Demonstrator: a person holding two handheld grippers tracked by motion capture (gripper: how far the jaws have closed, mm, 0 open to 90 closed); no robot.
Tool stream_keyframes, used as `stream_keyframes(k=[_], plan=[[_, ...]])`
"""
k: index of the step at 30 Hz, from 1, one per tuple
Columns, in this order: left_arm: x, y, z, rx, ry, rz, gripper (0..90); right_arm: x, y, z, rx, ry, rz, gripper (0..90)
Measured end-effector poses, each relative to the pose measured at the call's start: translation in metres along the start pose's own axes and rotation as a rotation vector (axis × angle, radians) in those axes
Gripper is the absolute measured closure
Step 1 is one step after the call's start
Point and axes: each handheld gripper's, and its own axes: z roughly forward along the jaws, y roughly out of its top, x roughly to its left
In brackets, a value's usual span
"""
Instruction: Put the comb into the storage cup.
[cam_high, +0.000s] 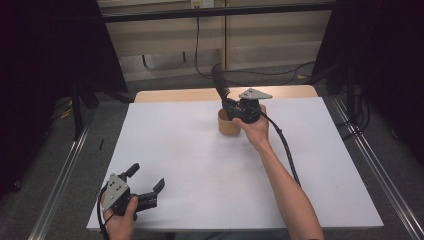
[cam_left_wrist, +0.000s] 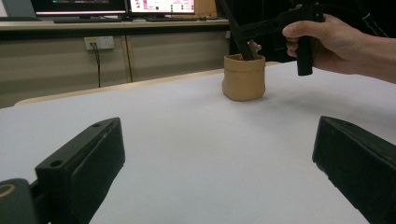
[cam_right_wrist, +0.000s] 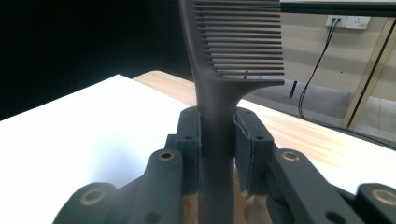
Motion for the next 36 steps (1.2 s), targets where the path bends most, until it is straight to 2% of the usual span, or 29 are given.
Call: stream_keyframes(k=[29,31,36], plan=[[0.0,0.0,0.0001,0.005,0.0,0.002,2.5,0.004,-0.0068,-0.0004,0.041,-0.014,-0.009,72.1],[0.0,0.0001,0.0001,0.002,0.003,0.002,2.6,0.0048,-0.0068,-0.0005,0.04,-0.016,-0.004,66.9],[-0.0001,0.0,0.0,0.002,0.001,0.0,2.5,0.0087,-0.0067,-0.0015,0.015,-0.02,-0.008,61.1]])
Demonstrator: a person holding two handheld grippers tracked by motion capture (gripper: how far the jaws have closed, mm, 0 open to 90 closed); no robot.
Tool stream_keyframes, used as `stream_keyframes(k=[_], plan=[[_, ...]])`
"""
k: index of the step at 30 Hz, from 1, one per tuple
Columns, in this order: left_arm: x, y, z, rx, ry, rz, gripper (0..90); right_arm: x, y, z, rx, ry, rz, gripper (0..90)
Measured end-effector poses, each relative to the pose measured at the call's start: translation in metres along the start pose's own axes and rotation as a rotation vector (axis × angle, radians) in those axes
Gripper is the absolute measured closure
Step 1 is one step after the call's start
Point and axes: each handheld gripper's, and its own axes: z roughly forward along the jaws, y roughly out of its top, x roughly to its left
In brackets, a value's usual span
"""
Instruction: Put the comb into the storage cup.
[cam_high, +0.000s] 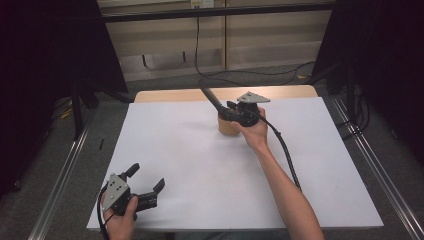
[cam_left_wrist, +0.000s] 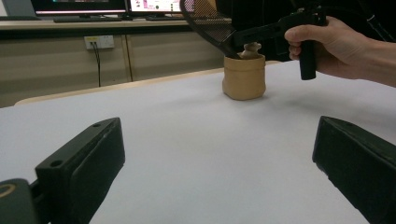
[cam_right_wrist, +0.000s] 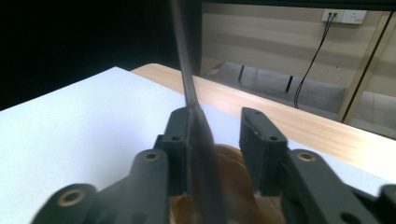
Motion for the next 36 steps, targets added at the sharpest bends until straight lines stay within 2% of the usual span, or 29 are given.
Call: stream_keyframes(k=[3,16,19,21,26,31,35,36], plan=[[0.0,0.0,0.0,0.001,-0.001,0.002,2.5,0.0,0.001,-0.003,-0.01,0.0,0.002,60.9],[0.0,0.0,0.001,0.007,0.001,0.006,2.5,-0.001,0.004,-0.017,-0.034,0.005,0.027,42.4],[0.0,0.0,0.001,0.003,0.001,0.002,2.5,-0.002,0.005,-0.019,-0.036,0.011,0.047,33.0],[0.0,0.0,0.001,0.001,0.001,0.0,2.5,-0.003,0.006,-0.021,-0.038,0.024,0.058,31.7],[0.002,0.0,0.0,-0.002,0.015,-0.001,2.5,-0.004,0.008,-0.025,-0.05,0.017,0.061,20.5],[0.002,0.0,0.001,-0.004,0.013,-0.001,2.5,-0.004,0.009,-0.03,-0.054,-0.01,0.066,7.7],[0.001,0.0,0.002,0.001,0.015,-0.001,2.5,-0.005,0.007,-0.034,-0.063,-0.027,0.088,2.9],[0.002,0.0,0.002,-0.001,0.02,-0.003,2.5,-0.005,0.006,-0.035,-0.061,-0.028,0.079,1.7]])
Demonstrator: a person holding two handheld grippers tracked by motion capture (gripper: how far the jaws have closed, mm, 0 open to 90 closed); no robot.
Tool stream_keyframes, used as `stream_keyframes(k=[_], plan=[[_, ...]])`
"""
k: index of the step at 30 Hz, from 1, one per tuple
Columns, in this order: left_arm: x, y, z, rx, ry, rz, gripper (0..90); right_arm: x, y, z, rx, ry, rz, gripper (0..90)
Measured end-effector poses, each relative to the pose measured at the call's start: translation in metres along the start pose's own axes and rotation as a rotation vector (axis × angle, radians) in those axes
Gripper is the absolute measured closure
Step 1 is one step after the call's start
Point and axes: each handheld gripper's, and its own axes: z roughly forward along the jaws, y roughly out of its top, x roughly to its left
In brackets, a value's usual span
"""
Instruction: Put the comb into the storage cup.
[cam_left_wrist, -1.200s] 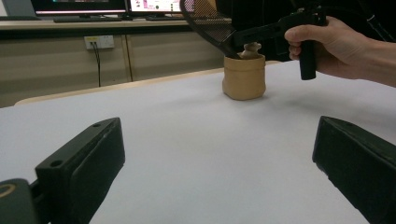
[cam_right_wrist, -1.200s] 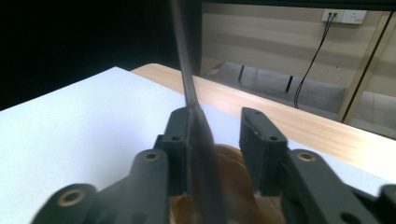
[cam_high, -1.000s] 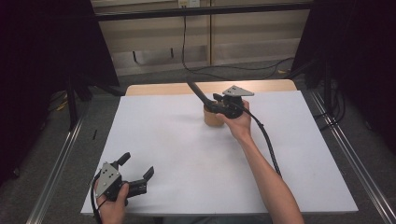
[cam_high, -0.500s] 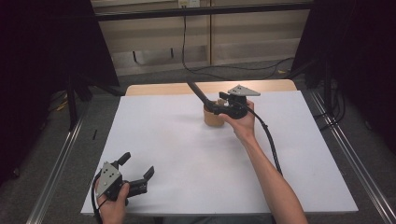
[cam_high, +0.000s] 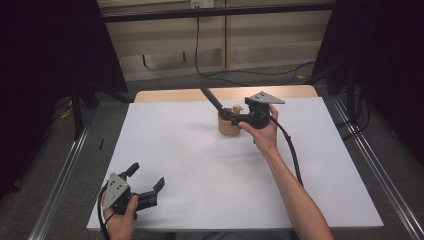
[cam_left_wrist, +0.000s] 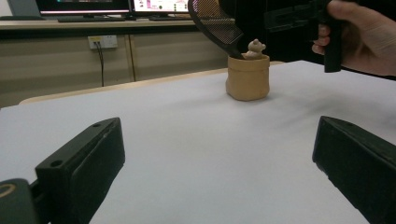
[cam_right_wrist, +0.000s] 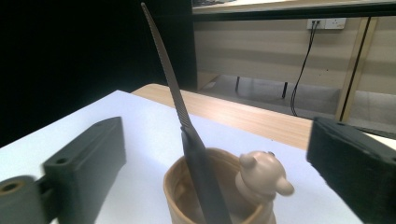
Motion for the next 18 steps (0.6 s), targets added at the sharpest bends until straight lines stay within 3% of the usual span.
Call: stream_keyframes(k=[9,18], plan=[[0.001,-0.001,0.001,0.006,0.007,-0.006,2.5,0.001,0.0,-0.015,-0.012,-0.049,-0.028,0.4],[0.0,-0.001,0.003,0.007,0.013,-0.003,2.6,0.002,-0.003,-0.023,-0.007,-0.069,-0.041,0.6]])
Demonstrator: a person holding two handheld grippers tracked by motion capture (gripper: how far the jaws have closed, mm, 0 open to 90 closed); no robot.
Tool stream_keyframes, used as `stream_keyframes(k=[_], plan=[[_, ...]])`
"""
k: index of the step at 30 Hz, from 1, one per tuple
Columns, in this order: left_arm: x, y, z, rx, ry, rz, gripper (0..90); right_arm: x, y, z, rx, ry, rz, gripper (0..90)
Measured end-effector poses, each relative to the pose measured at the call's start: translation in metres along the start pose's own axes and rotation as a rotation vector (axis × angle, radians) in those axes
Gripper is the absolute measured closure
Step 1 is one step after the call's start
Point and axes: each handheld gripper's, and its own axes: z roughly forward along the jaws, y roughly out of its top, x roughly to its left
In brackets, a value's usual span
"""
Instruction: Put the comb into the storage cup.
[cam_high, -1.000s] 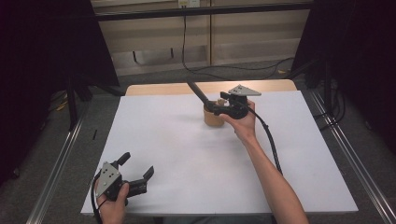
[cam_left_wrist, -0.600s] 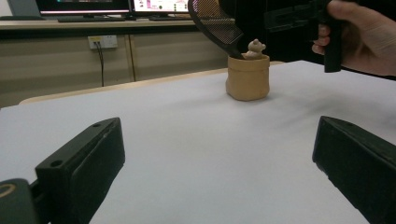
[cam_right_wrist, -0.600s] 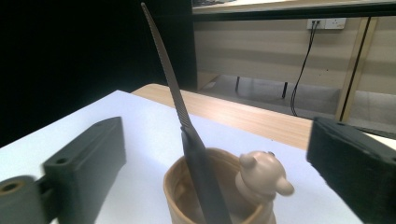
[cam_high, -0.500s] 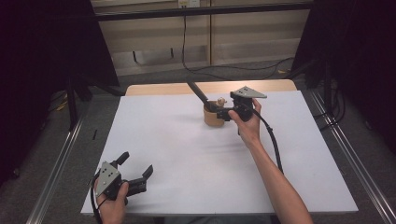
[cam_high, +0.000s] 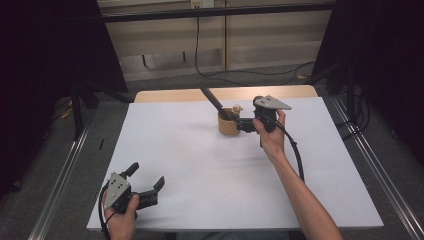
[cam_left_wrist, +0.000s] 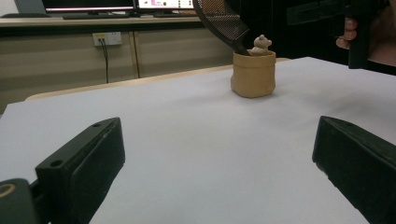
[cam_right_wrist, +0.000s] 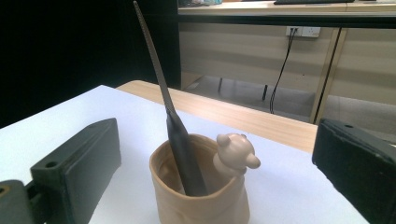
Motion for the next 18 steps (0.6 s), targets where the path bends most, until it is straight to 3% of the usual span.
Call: stream_keyframes(k=[10,18], plan=[[0.0,0.001,-0.001,-0.009,-0.012,0.003,2.8,0.005,-0.005,-0.01,-0.007,-0.015,0.006,1.6],[0.0,0.0,0.0,-0.011,0.015,0.001,2.8,0.005,-0.01,-0.02,-0.014,-0.029,-0.004,1.9]])
